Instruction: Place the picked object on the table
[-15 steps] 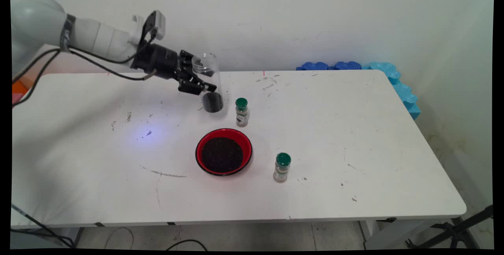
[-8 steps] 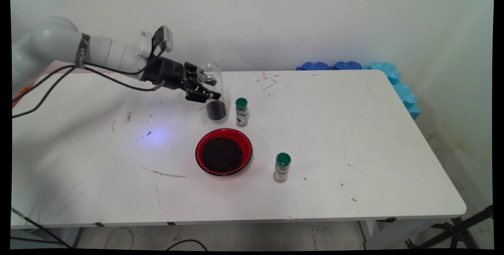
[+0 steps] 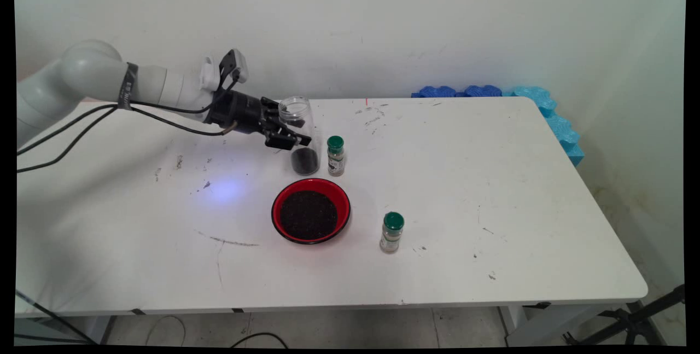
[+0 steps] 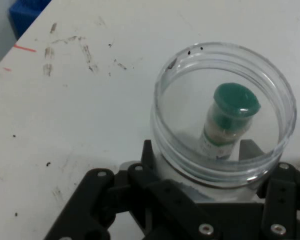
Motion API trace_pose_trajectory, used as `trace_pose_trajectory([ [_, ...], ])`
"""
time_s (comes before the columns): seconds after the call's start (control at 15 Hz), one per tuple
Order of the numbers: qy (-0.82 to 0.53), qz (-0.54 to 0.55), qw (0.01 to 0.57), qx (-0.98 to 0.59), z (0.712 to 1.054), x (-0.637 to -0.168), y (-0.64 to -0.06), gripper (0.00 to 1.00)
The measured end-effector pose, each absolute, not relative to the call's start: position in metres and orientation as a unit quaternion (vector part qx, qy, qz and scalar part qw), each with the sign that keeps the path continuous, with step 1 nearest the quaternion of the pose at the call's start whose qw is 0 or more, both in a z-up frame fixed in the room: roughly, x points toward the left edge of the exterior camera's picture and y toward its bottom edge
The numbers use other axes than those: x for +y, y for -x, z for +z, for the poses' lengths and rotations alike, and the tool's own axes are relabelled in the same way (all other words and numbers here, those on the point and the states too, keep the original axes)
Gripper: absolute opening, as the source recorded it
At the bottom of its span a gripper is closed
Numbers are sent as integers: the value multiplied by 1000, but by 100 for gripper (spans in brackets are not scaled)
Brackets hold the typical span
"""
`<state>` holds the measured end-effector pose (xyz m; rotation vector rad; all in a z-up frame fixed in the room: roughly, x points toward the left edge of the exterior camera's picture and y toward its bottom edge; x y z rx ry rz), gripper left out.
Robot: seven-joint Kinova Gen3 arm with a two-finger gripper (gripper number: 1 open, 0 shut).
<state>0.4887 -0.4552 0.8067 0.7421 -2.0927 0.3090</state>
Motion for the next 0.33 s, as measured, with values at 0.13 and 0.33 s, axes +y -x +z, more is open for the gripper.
trace_pose_trajectory([
  [0.13, -302, 123, 436, -839, 803, -456, -489, 0],
  [0.33, -304, 123, 436, -838, 800, -456, -489, 100],
])
